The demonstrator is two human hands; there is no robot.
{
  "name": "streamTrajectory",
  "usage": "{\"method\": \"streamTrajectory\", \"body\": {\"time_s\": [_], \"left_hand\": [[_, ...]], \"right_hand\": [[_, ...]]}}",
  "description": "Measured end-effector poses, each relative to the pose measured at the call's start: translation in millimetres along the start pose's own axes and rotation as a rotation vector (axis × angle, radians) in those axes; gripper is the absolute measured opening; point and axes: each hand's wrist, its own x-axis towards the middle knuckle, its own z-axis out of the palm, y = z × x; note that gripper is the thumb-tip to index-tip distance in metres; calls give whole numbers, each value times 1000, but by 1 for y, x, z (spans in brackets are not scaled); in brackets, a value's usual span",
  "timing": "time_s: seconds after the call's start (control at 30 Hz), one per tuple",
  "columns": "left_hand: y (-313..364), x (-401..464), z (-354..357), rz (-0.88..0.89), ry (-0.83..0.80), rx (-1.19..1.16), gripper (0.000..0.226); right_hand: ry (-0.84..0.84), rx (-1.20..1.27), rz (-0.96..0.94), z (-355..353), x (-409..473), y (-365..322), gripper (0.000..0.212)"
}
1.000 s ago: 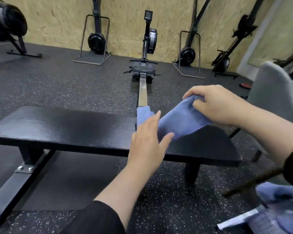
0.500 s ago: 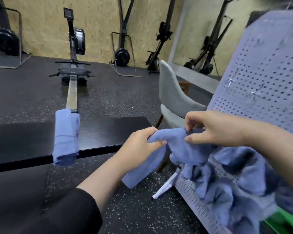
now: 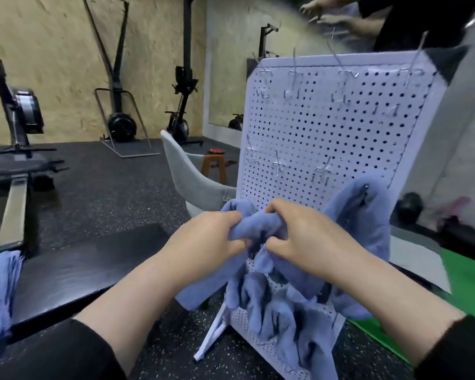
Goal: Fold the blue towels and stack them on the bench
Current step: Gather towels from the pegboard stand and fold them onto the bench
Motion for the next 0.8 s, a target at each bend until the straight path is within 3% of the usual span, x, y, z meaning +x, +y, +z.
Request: {"method": "streamTrajectory", "body": {"time_s": [0.13, 0.23, 0.33, 0.53, 0.8], "left_hand": [[22, 21, -10, 15, 111, 5, 20], [32, 34, -14, 32, 112, 6, 18], [37, 41, -9, 4, 98, -58, 23], [46, 64, 0, -38, 282, -307, 32], [79, 126, -11, 97, 428, -390, 33]], "right_hand": [[112, 71, 41, -14, -2, 16, 16], [275, 261, 153, -15, -2, 27, 4], [454, 512, 231, -10, -1, 34, 19], [806, 827, 323, 5, 16, 36, 26], [1039, 1016, 415, 21, 39, 37, 33]]}}
